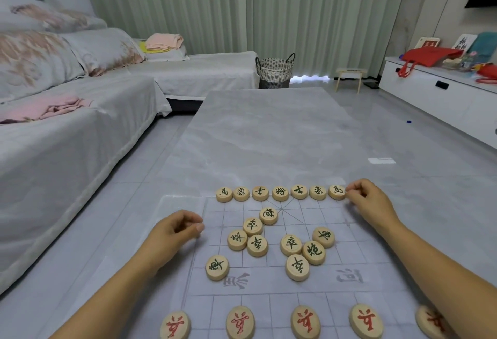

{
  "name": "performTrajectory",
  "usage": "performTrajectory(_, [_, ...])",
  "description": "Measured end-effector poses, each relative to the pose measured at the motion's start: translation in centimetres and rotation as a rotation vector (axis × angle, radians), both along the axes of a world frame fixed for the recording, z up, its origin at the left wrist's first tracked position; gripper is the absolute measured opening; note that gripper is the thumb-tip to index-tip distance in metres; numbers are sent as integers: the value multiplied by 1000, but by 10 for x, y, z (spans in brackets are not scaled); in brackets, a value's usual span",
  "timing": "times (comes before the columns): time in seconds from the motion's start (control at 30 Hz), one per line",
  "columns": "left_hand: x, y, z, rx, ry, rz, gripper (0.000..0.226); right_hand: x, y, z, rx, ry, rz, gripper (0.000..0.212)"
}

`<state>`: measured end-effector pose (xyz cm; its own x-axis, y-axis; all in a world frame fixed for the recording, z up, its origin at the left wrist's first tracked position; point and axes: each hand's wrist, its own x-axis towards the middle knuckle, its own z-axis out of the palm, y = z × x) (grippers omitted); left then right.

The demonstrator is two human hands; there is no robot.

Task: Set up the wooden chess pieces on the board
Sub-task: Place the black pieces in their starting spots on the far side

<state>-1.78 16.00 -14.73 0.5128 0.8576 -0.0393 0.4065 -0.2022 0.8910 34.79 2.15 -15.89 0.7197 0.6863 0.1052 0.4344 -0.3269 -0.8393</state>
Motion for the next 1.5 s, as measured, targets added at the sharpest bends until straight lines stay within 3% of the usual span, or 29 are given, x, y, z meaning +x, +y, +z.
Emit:
performTrajectory(0.1, [-23, -18, -1, 43, 16, -129, 4, -1, -3, 2, -13, 24, 51, 7])
performTrajectory(0.33, [-20, -20, -4, 132, 42, -111, 13, -41, -18, 14, -54, 42, 150, 14])
performTrajectory(0.5, [-19, -19, -6, 146, 63, -84, 14, -77, -28, 22, -328, -67, 411, 16])
performTrajectory(0.67, [-17, -22, -5, 200, 147, -102, 21, -74, -24, 28, -436, -69, 393, 12])
performTrajectory(0.8, [-15, -25, 0, 239, 282, -119, 52, -58, -34, 32, -491, -184, 339, 4])
performTrajectory(0.87, [-9, -35, 1, 247, 352, -144, 61, -48, -46, 32, -505, -220, 312, 10])
performTrajectory(1.0, [6, -59, 1, 418, 477, -151, 47, -37, -68, 31, -446, -179, 211, 37])
performTrajectory(1.07, [6, -60, -2, 456, 479, -149, 42, -35, -76, 31, -458, -184, 169, 36])
performTrajectory(1.2, [-8, -46, -4, 351, 407, -199, 29, -31, -78, 25, -416, -170, 181, 31])
performTrajectory(1.5, [-24, -28, -16, 374, 287, -184, 38, -10, -49, 10, -367, -209, 74, 44])
